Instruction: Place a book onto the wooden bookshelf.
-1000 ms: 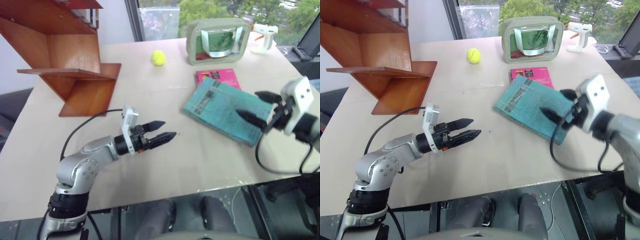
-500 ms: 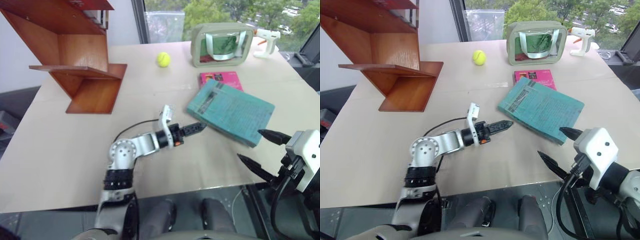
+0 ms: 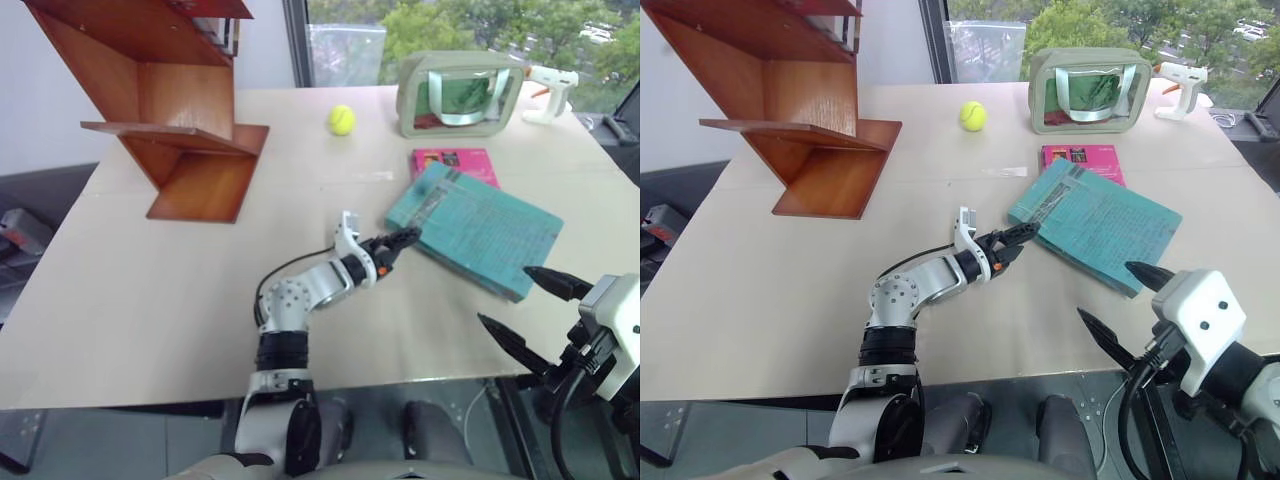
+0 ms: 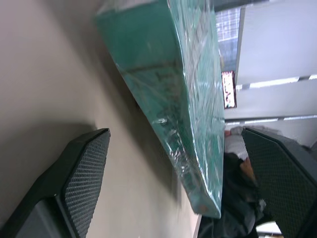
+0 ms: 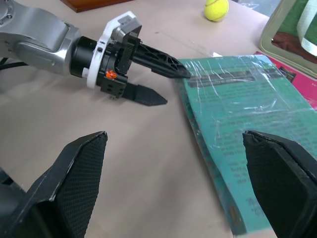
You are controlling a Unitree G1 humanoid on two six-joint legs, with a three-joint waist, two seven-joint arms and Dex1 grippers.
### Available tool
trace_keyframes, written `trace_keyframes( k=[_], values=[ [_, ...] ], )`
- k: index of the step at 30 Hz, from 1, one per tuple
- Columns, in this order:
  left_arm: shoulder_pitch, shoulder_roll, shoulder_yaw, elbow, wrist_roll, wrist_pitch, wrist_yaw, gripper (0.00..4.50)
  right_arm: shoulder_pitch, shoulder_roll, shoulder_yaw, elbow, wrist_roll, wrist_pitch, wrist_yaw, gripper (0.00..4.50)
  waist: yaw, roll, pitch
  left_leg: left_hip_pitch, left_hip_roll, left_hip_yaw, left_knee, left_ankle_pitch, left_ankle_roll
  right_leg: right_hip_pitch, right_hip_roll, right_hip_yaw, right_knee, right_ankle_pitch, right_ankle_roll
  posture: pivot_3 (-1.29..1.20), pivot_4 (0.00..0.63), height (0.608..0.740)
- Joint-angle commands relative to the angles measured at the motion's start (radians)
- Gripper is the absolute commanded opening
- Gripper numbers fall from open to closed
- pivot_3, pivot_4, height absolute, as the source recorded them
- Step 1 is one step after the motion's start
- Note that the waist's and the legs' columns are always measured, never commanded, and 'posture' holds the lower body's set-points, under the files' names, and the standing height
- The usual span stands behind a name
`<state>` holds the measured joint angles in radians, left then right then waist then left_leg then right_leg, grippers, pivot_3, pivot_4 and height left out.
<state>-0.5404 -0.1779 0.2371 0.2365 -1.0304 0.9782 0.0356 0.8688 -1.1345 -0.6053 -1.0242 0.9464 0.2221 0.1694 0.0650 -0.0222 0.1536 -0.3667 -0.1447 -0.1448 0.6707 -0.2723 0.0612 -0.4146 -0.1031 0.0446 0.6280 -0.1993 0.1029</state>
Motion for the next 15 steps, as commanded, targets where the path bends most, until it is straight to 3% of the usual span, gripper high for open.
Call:
trace_keyframes(
  k=[1,7,11,15],
  values=[
    [-0.114,-0.124,0.016,0.12,0.034,-0.109,0.044,4.5,0.008,-0.023,-0.025,-0.023,0.0,-0.055,-0.041,4.47,-0.001,0.0,-0.002,0.005,0.001,0.0,-0.002,0.0,0.0,0.005,0.0,-0.001,-0.003,0.0,0.0,0.0,0.15,0.74],
    [-0.154,-0.112,-0.035,0.133,-0.012,-0.139,0.001,4.5,-0.069,-0.042,0.053,-0.023,0.037,-0.065,-0.138,4.47,-0.005,0.001,-0.003,0.008,0.008,0.0,-0.001,-0.001,0.0,0.016,-0.001,-0.005,-0.007,-0.002,-0.002,0.0,0.15,0.74],
    [-0.17,-0.098,-0.066,0.096,-0.032,-0.138,-0.041,4.5,-0.211,0.006,0.153,-0.008,0.025,0.046,-0.222,4.47,-0.003,0.002,-0.004,0.008,0.009,0.001,-0.001,-0.001,0.0,0.016,-0.002,-0.006,-0.007,-0.002,-0.002,0.0,0.15,0.74],
    [-0.195,-0.051,-0.109,0.052,-0.013,-0.133,-0.105,4.5,-0.439,0.09,0.242,0.079,0.066,0.132,-0.303,4.47,0.002,-0.003,0.001,-0.001,0.007,0.001,0.0,0.002,-0.003,0.002,0.0,-0.007,-0.006,0.003,0.0,0.0,0.15,0.74]
  ],
)
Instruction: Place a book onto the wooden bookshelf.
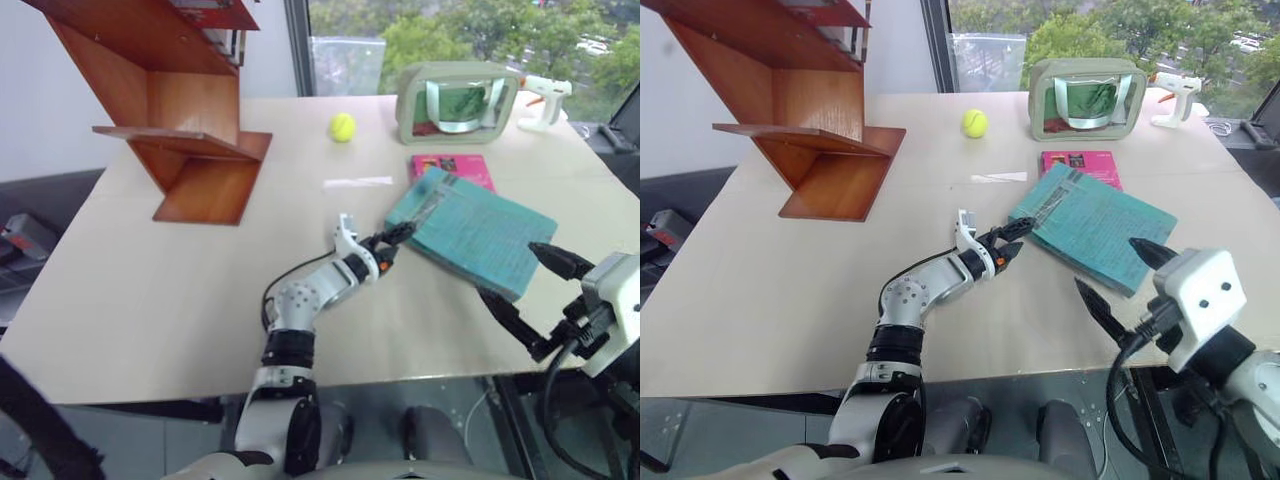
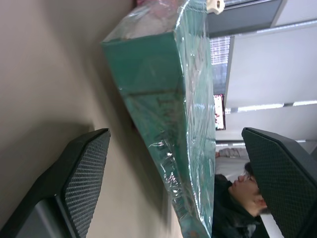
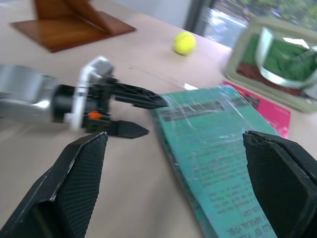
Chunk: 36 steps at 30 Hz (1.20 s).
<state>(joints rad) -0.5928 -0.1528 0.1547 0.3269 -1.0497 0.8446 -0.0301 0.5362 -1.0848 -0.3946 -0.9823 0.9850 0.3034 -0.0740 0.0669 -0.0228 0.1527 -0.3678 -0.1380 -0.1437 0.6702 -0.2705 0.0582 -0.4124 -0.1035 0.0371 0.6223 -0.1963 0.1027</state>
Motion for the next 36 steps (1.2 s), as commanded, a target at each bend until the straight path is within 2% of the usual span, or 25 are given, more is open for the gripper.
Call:
trace_keyframes(
  k=[1,5,12,17,25,26,32,34,36],
  values=[
    [-0.143,-0.061,-0.032,-0.052,0.006,0.008,-0.053,4.5,-0.162,0.055,0.044,0.053,0.035,0.072,-0.075,4.47,0.002,-0.002,0.002,-0.004,0.0,0.0,0.0,0.001,-0.002,-0.004,0.001,0.0,0.0,0.003,-0.004,0.0,0.15,0.74],
    [-0.127,-0.03,-0.008,-0.075,-0.026,0.063,-0.032,4.5,-0.317,0.105,0.079,0.102,0.067,0.143,-0.089,4.47,0.001,-0.002,0.002,-0.014,-0.002,0.001,0.0,0.003,0.005,-0.016,0.002,0.002,0.0,0.003,-0.005,0.0,0.15,0.74],
    [-0.172,-0.072,0.019,0.088,0.025,0.014,-0.035,4.5,-0.456,0.142,0.09,0.155,0.046,0.239,-0.04,4.47,0.001,-0.001,0.002,-0.017,-0.002,0.001,-0.003,0.002,0.006,-0.021,0.003,0.003,-0.003,0.003,-0.005,0.0,0.15,0.74],
    [-0.185,-0.077,0.022,0.162,0.055,-0.02,-0.071,4.5,-0.372,0.113,0.023,0.072,0.032,0.268,0.109,4.47,0.002,-0.001,0.002,-0.016,-0.003,0.001,-0.003,0.001,0.006,-0.02,0.003,0.003,-0.002,0.003,-0.005,0.0,0.15,0.74],
    [-0.27,-0.103,0.054,0.314,0.088,-0.097,-0.114,4.5,-0.346,0.159,-0.02,0.042,0.015,0.3,0.121,4.47,0.001,-0.001,0.002,-0.016,-0.002,0.001,-0.001,0.001,0.006,-0.018,0.003,0.003,-0.002,0.003,-0.005,0.0,0.15,0.74],
    [-0.282,-0.102,0.06,0.327,0.091,-0.11,-0.119,3.93,-0.351,0.164,-0.018,0.04,0.013,0.303,0.119,4.5,0.0,-0.001,0.002,-0.016,-0.002,0.001,-0.001,0.001,0.006,-0.018,0.002,0.003,-0.001,0.003,-0.004,0.0,0.15,0.74],
    [-0.379,-0.059,0.118,0.427,0.105,-0.156,-0.127,1.31,-0.379,0.19,0.002,0.03,-0.005,0.326,0.108,4.5,0.0,-0.001,0.002,-0.016,-0.002,0.002,-0.001,0.001,0.006,-0.019,0.003,0.003,0.0,0.003,-0.005,0.0,0.15,0.74],
    [-0.408,-0.033,0.137,0.466,0.121,-0.166,-0.138,0.91,-0.385,0.198,0.005,0.026,-0.011,0.333,0.107,4.5,-0.001,-0.001,0.002,-0.016,-0.003,0.002,-0.001,0.001,0.006,-0.019,0.002,0.004,0.0,0.003,-0.005,0.0,0.15,0.74],
    [-0.442,0.003,0.154,0.511,0.14,-0.178,-0.159,0.88,-0.389,0.203,0.01,0.023,-0.018,0.337,0.105,4.5,-0.001,-0.001,0.002,-0.016,-0.003,0.002,-0.001,0.001,0.006,-0.019,0.002,0.003,0.0,0.003,-0.005,0.0,0.15,0.74]
  ],
)
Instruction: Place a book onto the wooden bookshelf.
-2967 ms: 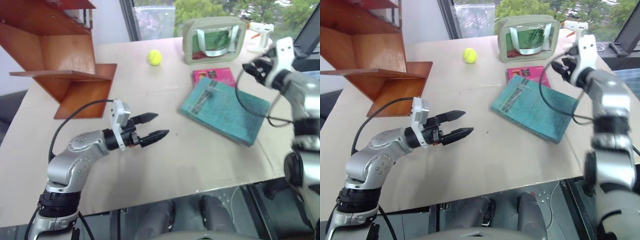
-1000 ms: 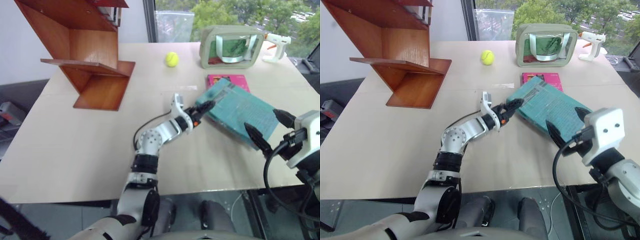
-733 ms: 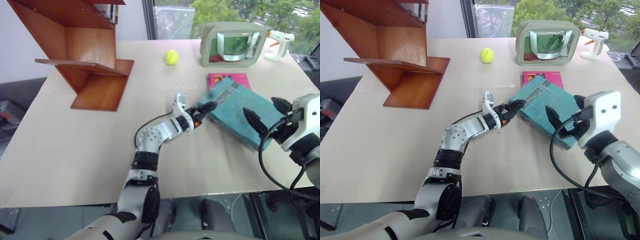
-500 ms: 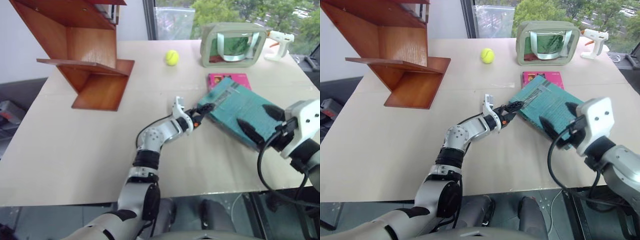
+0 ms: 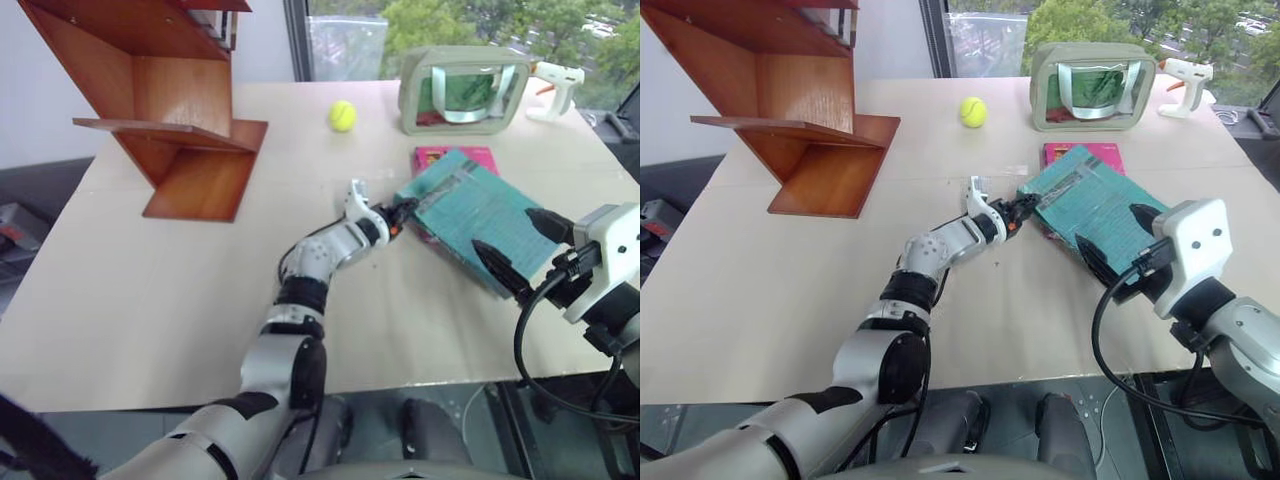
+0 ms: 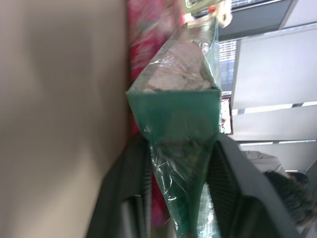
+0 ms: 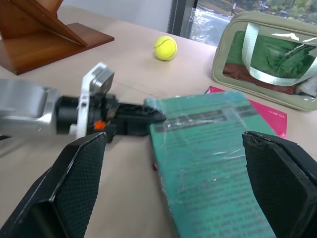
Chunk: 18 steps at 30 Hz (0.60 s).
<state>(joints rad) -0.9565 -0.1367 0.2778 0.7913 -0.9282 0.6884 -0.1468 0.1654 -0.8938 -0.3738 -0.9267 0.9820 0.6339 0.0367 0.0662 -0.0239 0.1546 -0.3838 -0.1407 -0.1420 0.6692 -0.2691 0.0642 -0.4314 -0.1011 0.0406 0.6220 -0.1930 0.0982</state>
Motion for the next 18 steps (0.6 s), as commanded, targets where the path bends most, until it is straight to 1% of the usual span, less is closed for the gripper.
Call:
trace_keyframes(
  k=[1,5,8,13,18],
  values=[
    [-0.096,0.007,0.039,0.072,0.029,-0.028,-0.055,0.83,-0.02,0.014,-0.01,-0.034,-0.019,0.008,-0.005,4.5,0.0,0.0,0.0,0.0,0.0,0.0,0.0,0.0,0.0,0.0,0.0,0.0,0.0,0.0,0.0,0.0,0.15,0.74],
    [-0.162,0.074,0.072,0.196,0.09,-0.081,-0.098,0.74,-0.033,0.024,-0.004,-0.04,-0.034,0.018,0.004,4.5,-0.004,0.0,0.0,0.0,0.0,0.0,0.0,0.0,0.0,-0.001,0.0,0.0,0.0,0.0,0.0,0.0,0.15,0.74],
    [-0.192,0.091,0.102,0.254,0.115,-0.113,-0.114,0.7,-0.034,0.022,-0.003,-0.049,-0.04,0.024,0.018,4.5,-0.01,0.0,0.0,0.0,0.0,0.0,-0.001,0.0,0.0,-0.001,0.0,0.0,0.0,0.0,0.0,0.0,0.15,0.74],
    [-0.218,0.128,0.17,0.302,0.124,-0.122,-0.11,0.67,0.013,0.014,-0.044,-0.081,-0.042,0.031,0.064,4.5,-0.015,0.0,0.0,0.0,-0.001,0.0,0.0,0.0,0.0,-0.001,0.0,0.0,0.0,0.0,0.0,0.0,0.15,0.74],
    [-0.218,0.154,0.182,0.336,0.171,-0.123,-0.107,0.67,0.046,0.016,-0.077,-0.084,-0.052,0.035,0.09,4.5,-0.024,0.0,0.0,0.0,-0.001,0.0,0.0,0.0,0.0,-0.001,0.0,0.0,0.001,0.0,0.0,0.0,0.15,0.74]
  ],
)
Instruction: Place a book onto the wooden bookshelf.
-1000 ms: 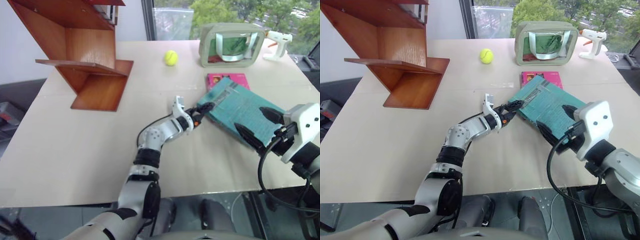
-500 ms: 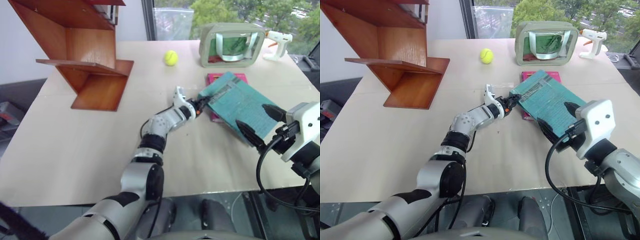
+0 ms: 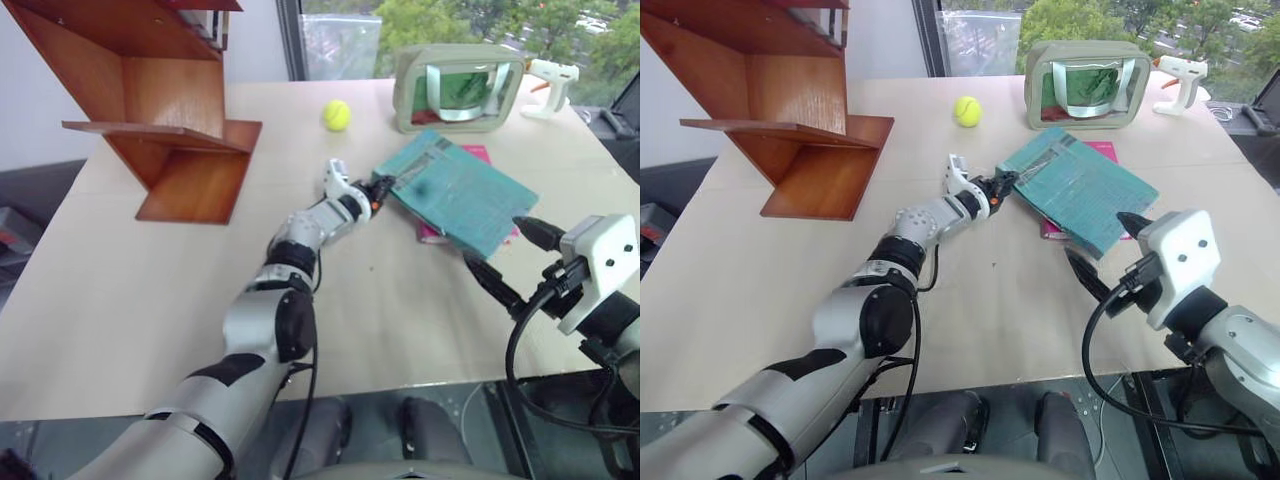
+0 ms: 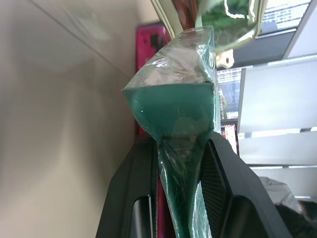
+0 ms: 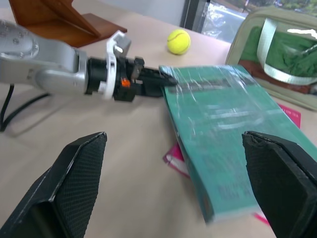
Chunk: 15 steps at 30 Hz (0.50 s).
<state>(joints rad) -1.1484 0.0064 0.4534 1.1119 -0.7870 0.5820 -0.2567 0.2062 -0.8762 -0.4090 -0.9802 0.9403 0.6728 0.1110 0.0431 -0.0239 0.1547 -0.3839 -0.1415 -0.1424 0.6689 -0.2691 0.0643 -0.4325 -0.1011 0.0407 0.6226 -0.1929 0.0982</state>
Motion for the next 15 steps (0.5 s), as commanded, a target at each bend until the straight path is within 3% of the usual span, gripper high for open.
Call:
trace_keyframes(
  k=[1,5,8,9,10,11,13,15],
  values=[
    [-0.025,0.016,0.011,0.024,0.039,-0.024,0.006,0.66,0.008,-0.002,-0.044,-0.031,-0.014,-0.003,0.02,4.5,-0.001,0.0,0.0,0.0,0.0,0.0,0.0,0.0,0.0,0.0,0.0,0.0,0.0,0.0,0.0,0.0,0.15,0.74],
    [-0.03,0.029,0.009,0.047,0.074,-0.036,-0.018,0.66,0.014,-0.006,-0.039,-0.034,-0.032,0.001,0.039,4.5,-0.002,0.0,0.0,0.0,0.0,0.0,0.0,0.0,0.0,0.0,0.0,0.0,0.001,0.0,0.0,0.0,0.15,0.74],
    [-0.031,0.03,0.009,0.06,0.089,-0.029,-0.04,2.16,0.022,-0.01,-0.03,-0.038,-0.054,0.005,0.058,4.5,-0.002,0.0,0.0,0.0,0.0,0.0,0.0,0.0,0.0,0.0,0.0,0.0,0.001,0.0,0.0,0.0,0.15,0.74],
    [-0.03,0.03,0.017,0.061,0.086,-0.022,-0.044,2.31,0.026,-0.009,-0.032,-0.041,-0.057,0.006,0.062,4.5,-0.002,0.0,0.0,0.0,0.0,0.0,0.0,0.0,0.0,0.0,0.0,0.0,0.001,0.0,0.0,0.0,0.15,0.74],
    [-0.029,0.03,0.027,0.058,0.08,-0.008,-0.052,2.91,0.031,-0.007,-0.036,-0.044,-0.059,0.006,0.066,4.5,-0.003,0.0,0.0,0.0,0.0,0.0,0.0,0.0,0.0,0.0,0.0,0.0,0.002,0.0,0.0,0.0,0.15,0.74],
    [-0.027,0.031,0.033,0.052,0.074,0.01,-0.06,3.14,0.035,-0.005,-0.039,-0.046,-0.062,0.006,0.07,4.5,-0.003,0.0,0.0,0.0,0.0,0.0,0.0,0.0,0.0,0.0,0.0,0.0,0.002,0.0,0.0,0.0,0.15,0.74],
    [-0.013,0.03,0.036,0.028,0.068,0.059,-0.071,4.0,0.042,-0.003,-0.048,-0.05,-0.066,0.007,0.079,4.5,-0.003,0.0,0.0,0.0,0.0,0.0,0.0,0.0,0.0,0.0,0.0,0.0,0.002,0.0,0.0,0.0,0.15,0.74],
    [0.015,0.021,0.03,-0.021,0.061,0.132,-0.078,4.0,0.049,-0.003,-0.057,-0.055,-0.071,0.009,0.088,4.5,-0.003,0.0,0.0,0.0,-0.001,0.0,0.001,0.0,0.0,0.0,0.0,0.0,0.002,0.0,0.0,0.0,0.15,0.74]
  ],
)
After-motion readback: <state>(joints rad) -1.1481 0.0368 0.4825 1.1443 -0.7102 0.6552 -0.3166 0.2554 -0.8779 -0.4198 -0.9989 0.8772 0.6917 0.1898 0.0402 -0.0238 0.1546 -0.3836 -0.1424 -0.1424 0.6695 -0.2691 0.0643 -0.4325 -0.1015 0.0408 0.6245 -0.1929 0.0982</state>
